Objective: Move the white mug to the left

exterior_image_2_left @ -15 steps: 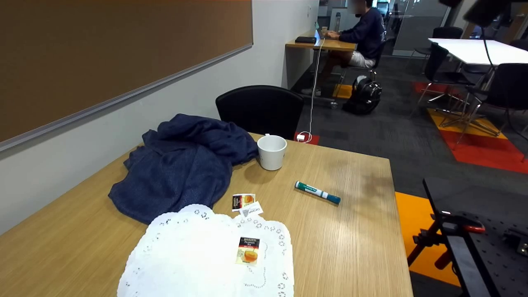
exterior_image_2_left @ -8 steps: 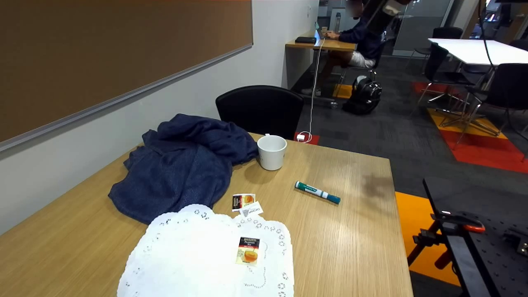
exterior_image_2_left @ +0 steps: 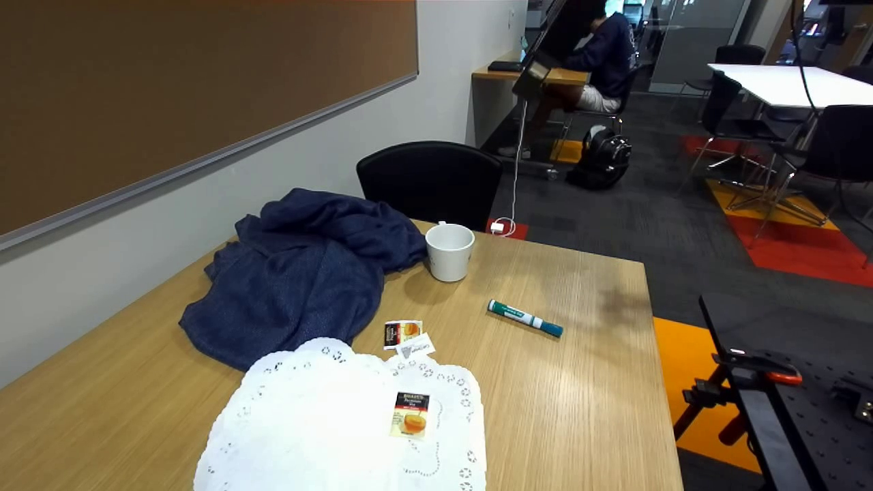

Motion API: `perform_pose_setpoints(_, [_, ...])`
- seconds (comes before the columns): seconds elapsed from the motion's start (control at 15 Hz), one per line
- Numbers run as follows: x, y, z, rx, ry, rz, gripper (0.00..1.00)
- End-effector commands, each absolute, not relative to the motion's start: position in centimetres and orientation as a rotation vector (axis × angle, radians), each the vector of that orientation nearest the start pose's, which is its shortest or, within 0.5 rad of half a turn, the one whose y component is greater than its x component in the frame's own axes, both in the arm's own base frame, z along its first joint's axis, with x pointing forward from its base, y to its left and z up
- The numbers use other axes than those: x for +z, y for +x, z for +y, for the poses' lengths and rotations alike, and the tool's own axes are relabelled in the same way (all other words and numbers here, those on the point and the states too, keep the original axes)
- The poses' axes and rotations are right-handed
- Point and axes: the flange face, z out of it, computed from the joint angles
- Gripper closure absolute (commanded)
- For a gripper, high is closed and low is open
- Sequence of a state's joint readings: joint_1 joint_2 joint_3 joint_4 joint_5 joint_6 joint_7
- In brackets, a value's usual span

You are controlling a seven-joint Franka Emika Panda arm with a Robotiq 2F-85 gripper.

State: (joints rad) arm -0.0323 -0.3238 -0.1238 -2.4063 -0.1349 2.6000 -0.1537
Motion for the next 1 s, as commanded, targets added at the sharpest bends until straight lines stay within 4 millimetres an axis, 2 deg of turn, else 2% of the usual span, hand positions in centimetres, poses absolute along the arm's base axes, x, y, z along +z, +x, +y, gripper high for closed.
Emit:
perform_pose_setpoints(0.0, [46.8, 50.1, -9.6, -0.792, -3.184, -0.129, 0.0])
perform_pose_setpoints(0.4, [42.2, 51.9, -13.0, -0.663, -3.226, 0.001, 0.0])
perform_pose_setpoints(0.47, [42.8, 50.9, -11.7, -0.667, -3.219, -0.034, 0.0])
perform_pose_setpoints(0.67, [41.7, 51.4, -12.8, -0.632, -3.231, -0.007, 0.0])
perform_pose_setpoints(0.87, [41.8, 51.6, -12.9, -0.638, -3.231, -0.007, 0.0])
perform_pose_setpoints(0.93, [41.5, 52.5, -13.4, -0.64, -3.235, 0.036, 0.0])
